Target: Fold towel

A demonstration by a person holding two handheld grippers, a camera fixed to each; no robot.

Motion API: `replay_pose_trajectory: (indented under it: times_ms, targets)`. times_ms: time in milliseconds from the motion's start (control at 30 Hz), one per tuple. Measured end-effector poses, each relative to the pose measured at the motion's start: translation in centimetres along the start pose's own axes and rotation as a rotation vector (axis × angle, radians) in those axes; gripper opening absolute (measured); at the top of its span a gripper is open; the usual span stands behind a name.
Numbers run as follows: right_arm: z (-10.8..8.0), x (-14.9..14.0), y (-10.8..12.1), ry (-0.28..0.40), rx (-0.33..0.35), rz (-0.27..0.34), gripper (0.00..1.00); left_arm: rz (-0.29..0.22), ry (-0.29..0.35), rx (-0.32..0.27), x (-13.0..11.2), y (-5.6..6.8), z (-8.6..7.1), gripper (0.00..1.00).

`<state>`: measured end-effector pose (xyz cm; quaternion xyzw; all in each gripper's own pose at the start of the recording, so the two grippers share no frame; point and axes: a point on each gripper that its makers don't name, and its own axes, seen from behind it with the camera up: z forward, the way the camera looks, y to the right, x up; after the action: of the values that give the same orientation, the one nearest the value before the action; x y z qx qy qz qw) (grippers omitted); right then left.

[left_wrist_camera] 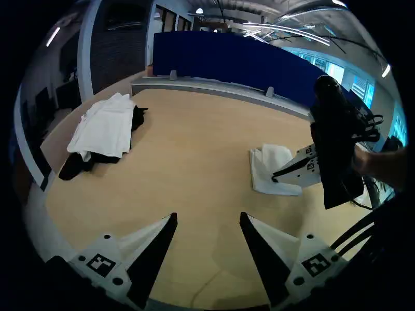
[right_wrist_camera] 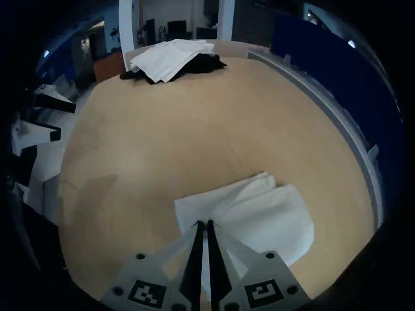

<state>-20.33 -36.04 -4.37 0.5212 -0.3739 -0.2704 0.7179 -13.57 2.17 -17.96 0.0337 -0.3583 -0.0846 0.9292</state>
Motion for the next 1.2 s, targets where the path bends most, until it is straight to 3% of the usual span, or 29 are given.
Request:
replay_pose_trajectory:
  times_ms: [300,500,633,900,1200]
  targets:
    - [-0.9,-0.1,0.1,0.014,0.001,0.020,0.16,0.001,-0.003,-0.008,0.2,0.2,0.4,0.89]
    - [-1.4,-0.5,0.0,0.017,0.011,0.055,0.54,-0.003,-0.001,-0.007,0.3,0.2,0.3,0.89]
    - [-1.9,-0.9,0.1,0.023,0.007,0.082,0.63,-0.003,-0.001,-0.007,0.3,0.3,0.3,0.89]
    - [-3.0,-2.8,0.3,0.017,-0.032,0.107,0.64,-0.001,-0.004,-0.011,0.1,0.7,0.4,0.89]
    - [-4.5,-6.3,0.5,-0.011,-0.082,0.178,0.64,0.001,-0.002,-0.019,0.4,0.9,0.4,0.89]
